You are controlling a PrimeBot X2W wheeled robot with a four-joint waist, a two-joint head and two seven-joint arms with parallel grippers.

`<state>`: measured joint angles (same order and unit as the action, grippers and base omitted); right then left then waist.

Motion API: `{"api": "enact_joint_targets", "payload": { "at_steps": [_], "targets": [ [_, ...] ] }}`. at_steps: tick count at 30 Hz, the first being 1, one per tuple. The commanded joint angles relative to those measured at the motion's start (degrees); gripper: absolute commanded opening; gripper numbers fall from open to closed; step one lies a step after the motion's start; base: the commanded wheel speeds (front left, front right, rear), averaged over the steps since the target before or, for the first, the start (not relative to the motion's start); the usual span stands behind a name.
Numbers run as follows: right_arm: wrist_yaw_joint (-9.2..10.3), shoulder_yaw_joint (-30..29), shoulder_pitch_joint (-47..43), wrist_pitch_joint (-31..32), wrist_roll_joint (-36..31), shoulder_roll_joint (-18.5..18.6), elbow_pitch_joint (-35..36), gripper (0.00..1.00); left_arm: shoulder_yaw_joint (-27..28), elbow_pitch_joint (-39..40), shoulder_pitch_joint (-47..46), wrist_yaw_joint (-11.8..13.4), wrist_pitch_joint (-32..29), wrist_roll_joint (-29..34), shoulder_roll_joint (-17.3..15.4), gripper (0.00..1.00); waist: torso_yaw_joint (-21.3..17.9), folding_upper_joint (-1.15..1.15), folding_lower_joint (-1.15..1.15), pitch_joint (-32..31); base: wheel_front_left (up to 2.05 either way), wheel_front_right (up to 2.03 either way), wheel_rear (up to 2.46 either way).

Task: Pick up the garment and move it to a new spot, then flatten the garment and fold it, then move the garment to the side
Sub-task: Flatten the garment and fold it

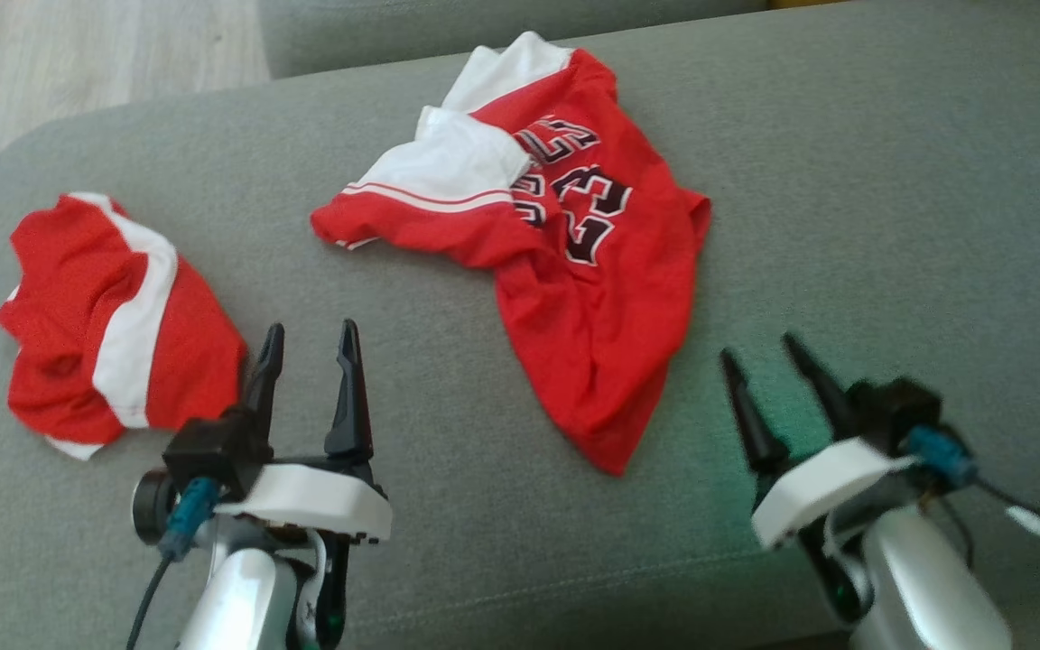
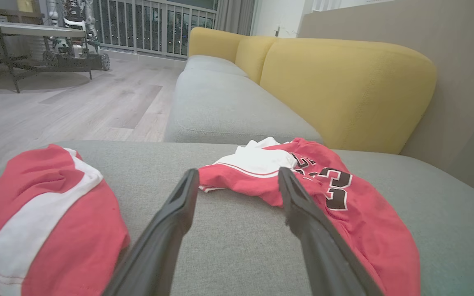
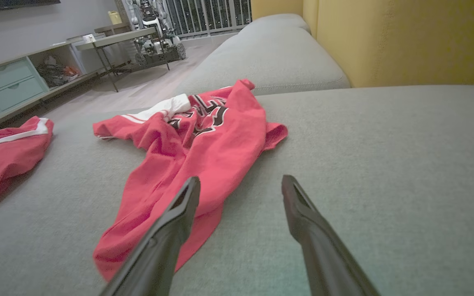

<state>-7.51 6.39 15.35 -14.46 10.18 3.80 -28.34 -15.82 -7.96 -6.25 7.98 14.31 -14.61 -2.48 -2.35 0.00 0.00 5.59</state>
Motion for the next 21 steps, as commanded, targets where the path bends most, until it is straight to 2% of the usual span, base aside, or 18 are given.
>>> {"api": "enact_joint_targets", "payload": {
  "at_steps": [1, 6, 10, 17, 21],
  "targets": [
    [0.02, 3.07, 0.33, -0.34, 1.52, -0.87, 3.09, 1.0, 2.03, 1.27, -1.26, -0.47, 0.69, 0.81, -0.4, 1.0, -1.08, 0.0, 0.0, -0.65, 0.0, 0.0, 0.0],
    [0.02, 7.68, -1.7, 1.28, 4.87, -0.9, 4.71, 1.0, 1.69, 0.65, -1.24, -1.09, 0.69, 1.12, -0.4, 1.0, -0.79, 0.0, 0.0, -0.61, 0.0, 0.0, 0.0],
    [0.02, 11.9, -2.64, 3.82, 4.42, -0.91, 3.87, 1.0, 1.18, 0.45, -1.55, -1.26, 0.69, 1.12, -0.4, 1.0, 0.51, 0.0, 0.0, -0.15, 0.0, 0.0, 0.0],
    [0.02, 12.81, -2.39, 5.07, 2.88, -0.91, -0.68, 1.0, 0.36, 0.02, -1.47, -1.17, 0.69, 1.27, -0.4, 1.0, 3.48, 0.0, 0.0, 0.63, 0.0, 0.0, 0.0],
    [0.02, 12.9, -2.11, 5.44, 4.47, -0.91, -3.16, 1.0, 0.25, -0.26, -1.36, -1.24, 0.69, 1.4, -0.4, 1.0, 4.77, 0.0, 0.0, 0.78, 0.0, 0.0, 0.0]
  ]
}}
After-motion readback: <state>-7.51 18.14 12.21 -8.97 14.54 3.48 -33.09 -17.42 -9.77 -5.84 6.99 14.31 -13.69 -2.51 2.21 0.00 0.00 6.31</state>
